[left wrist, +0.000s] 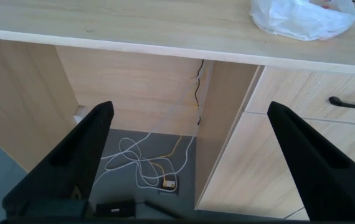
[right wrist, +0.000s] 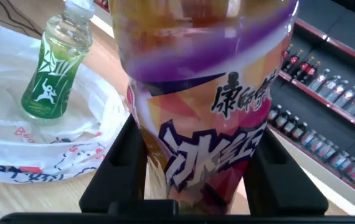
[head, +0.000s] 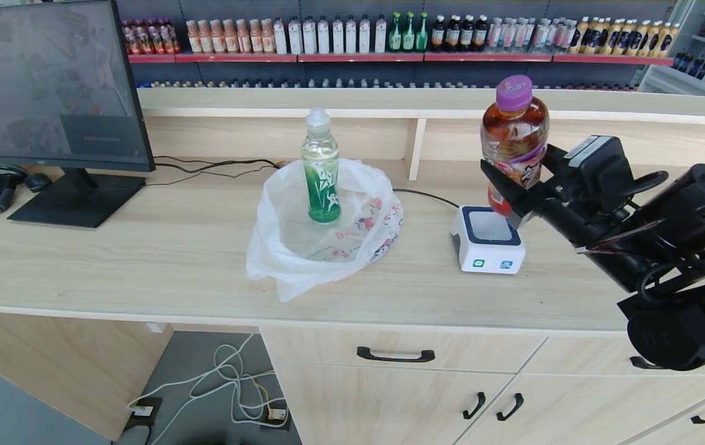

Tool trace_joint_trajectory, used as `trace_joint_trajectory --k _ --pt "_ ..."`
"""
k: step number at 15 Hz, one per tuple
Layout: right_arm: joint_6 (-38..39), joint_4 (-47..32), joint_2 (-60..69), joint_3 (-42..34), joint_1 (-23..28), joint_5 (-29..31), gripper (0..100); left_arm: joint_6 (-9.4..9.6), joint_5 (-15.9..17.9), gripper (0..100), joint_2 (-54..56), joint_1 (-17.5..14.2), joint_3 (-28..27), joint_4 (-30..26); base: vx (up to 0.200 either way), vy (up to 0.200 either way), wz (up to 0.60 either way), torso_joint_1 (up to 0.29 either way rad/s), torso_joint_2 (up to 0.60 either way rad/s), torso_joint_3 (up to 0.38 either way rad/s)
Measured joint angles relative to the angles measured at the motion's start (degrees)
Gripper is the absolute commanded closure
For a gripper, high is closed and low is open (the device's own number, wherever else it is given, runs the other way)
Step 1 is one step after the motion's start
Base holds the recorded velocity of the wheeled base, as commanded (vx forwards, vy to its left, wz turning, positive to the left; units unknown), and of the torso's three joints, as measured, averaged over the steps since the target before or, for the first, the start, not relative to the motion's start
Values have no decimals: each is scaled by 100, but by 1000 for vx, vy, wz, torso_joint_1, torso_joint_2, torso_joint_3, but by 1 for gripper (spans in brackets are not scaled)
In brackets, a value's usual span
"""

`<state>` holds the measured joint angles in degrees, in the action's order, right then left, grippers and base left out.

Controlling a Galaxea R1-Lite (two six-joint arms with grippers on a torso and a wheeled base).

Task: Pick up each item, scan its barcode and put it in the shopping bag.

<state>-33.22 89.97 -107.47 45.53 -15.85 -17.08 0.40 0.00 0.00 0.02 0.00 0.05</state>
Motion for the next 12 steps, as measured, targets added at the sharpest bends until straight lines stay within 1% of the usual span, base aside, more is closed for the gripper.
trace_joint_trajectory --k 2,4,8,10,12 --pt "-167 0 -44 102 52 -46 100 -7 0 0 0 -2 0 -5 0 0 0 0 0 0" --pt "-501 0 -85 151 56 -378 100 -11 0 0 0 -2 0 0 0 0 0 0 0 0" --pt "-816 0 -300 112 133 -550 100 -13 0 0 0 -2 0 0 0 0 0 0 0 0" --pt "-1035 -13 -540 135 279 -1128 100 -13 0 0 0 -2 0 -2 0 0 0 0 0 0" --pt "-1178 -2 -736 185 623 -1612 100 -16 0 0 0 -2 0 0 0 0 0 0 0 0"
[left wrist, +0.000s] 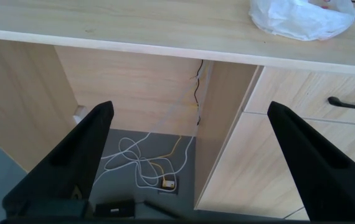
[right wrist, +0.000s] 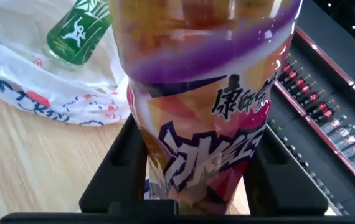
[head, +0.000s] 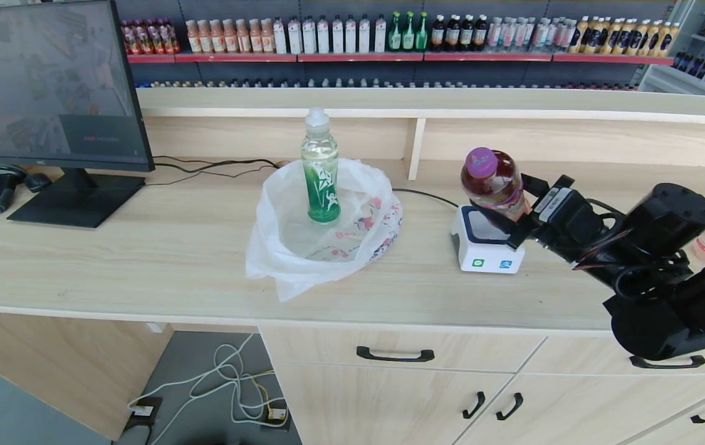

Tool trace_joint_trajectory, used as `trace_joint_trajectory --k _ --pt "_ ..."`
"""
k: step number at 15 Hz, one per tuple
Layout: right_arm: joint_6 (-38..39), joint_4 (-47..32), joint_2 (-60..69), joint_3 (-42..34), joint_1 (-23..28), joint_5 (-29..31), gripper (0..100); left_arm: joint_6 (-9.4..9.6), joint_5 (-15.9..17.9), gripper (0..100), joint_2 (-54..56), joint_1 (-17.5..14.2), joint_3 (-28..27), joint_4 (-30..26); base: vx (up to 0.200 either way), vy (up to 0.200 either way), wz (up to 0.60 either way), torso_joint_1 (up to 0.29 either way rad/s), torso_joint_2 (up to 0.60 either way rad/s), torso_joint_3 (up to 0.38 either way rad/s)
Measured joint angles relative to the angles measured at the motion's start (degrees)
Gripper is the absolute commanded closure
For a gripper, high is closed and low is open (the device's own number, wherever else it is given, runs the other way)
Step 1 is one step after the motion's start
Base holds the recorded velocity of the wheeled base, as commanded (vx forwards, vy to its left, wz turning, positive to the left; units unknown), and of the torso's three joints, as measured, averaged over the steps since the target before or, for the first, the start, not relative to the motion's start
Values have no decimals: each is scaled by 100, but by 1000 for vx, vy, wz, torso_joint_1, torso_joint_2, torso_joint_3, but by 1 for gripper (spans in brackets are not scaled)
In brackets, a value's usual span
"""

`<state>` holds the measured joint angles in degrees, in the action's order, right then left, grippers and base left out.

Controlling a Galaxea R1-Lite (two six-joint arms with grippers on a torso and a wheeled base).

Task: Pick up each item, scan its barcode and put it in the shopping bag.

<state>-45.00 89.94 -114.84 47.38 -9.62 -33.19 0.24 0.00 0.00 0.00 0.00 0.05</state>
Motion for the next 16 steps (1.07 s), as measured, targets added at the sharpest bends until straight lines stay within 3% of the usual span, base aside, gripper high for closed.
trace_joint_trajectory --k 8,16 --pt "-16 -2 -506 619 257 -169 100 2 0 0 0 0 0 -2 0 0 0 0 0 0" --pt "-33 16 -560 581 286 -161 100 2 0 0 0 0 0 -2 0 0 0 0 0 0"
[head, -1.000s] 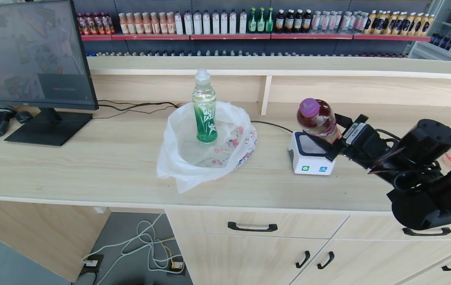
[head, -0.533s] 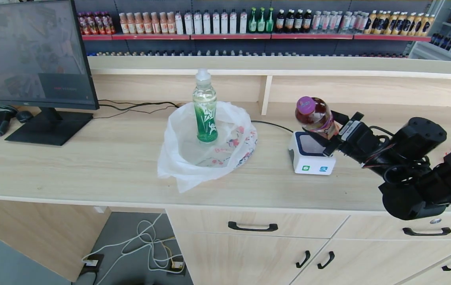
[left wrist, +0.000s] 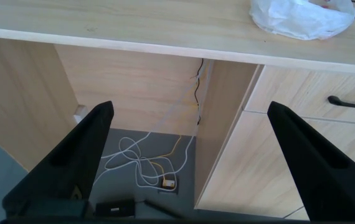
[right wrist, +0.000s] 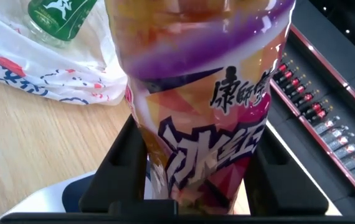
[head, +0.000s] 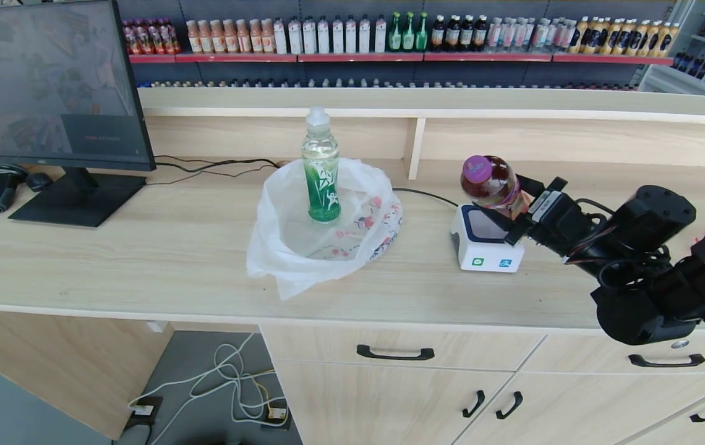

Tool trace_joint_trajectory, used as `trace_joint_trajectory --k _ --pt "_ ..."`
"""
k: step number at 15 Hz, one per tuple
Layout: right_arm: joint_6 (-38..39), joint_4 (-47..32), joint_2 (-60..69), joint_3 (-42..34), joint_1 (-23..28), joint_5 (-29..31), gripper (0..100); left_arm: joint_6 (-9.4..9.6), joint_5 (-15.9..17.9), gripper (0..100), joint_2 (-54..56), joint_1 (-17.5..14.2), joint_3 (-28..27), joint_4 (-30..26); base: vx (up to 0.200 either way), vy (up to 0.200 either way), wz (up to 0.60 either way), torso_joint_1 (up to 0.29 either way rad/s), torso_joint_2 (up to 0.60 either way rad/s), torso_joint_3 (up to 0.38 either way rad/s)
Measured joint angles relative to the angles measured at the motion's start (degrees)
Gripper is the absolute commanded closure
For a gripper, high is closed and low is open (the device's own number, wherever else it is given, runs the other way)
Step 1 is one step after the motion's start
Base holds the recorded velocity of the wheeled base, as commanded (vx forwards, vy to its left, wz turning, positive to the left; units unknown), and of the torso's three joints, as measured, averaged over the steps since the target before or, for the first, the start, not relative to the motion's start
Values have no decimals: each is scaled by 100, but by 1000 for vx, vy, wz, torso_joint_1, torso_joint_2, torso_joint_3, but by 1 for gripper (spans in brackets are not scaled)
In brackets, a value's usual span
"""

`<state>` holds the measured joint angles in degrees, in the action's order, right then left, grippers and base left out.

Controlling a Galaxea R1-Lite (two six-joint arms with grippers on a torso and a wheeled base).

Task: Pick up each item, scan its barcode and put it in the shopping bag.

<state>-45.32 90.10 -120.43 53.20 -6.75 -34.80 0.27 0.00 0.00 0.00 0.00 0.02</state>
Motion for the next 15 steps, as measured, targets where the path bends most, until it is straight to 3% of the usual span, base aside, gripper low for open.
trace_joint_trajectory --k 12,15 --pt "449 -33 428 11 -46 108 100 2 0 0 0 0 0 5 0 0 0 0 0 0" --pt "1382 -13 939 -48 -328 1207 100 0 0 0 0 0 0 5 0 0 0 0 0 0"
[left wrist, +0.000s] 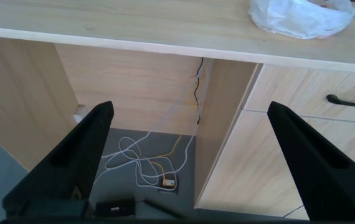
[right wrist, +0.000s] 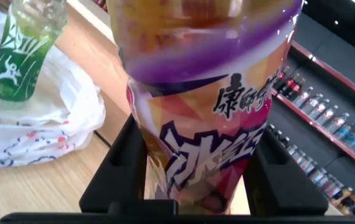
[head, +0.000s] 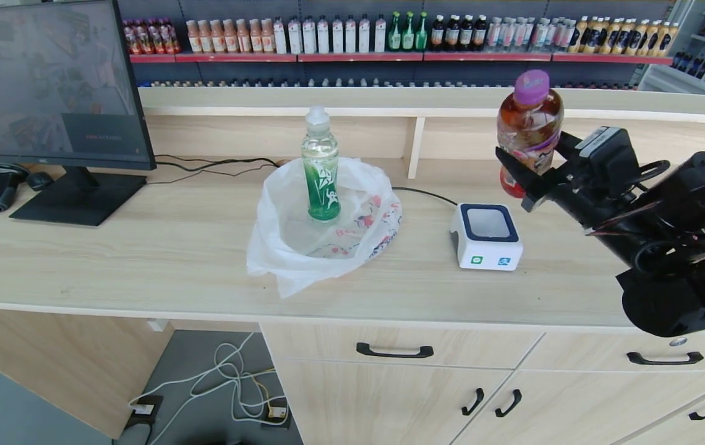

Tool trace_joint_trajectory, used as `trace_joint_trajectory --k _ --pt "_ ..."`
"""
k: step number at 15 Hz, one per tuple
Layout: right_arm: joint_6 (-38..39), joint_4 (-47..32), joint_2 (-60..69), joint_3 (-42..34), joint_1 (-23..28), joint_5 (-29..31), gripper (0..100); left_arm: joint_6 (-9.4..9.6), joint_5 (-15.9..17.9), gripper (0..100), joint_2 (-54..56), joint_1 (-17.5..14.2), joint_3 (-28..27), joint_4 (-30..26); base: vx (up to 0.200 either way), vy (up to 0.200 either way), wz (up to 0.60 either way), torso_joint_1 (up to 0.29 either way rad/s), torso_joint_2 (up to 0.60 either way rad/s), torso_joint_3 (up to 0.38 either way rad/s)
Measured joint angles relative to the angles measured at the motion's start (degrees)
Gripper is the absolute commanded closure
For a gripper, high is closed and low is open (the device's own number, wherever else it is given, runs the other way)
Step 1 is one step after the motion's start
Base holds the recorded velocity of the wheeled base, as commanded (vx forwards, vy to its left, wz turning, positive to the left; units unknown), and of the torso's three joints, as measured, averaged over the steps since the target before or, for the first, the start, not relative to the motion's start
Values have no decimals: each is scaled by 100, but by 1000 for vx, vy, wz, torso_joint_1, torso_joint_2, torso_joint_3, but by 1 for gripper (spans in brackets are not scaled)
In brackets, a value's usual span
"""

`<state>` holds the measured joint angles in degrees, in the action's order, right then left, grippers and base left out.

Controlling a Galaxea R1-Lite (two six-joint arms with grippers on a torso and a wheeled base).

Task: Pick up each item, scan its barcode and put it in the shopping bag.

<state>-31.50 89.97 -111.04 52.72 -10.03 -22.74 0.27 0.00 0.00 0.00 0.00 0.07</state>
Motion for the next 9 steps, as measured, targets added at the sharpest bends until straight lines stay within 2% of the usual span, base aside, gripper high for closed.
trace_joint_trajectory --k 1,4,9 --pt "356 -2 158 -22 -129 265 100 0 0 0 0 0 0 0 0 0 0 0 0 0" --pt "983 -5 529 -229 -300 514 100 9 0 0 0 0 0 -5 0 0 0 0 0 0" --pt "1991 -13 1309 -1526 -344 1058 100 5 2 0 0 0 0 -7 0 0 0 0 0 0"
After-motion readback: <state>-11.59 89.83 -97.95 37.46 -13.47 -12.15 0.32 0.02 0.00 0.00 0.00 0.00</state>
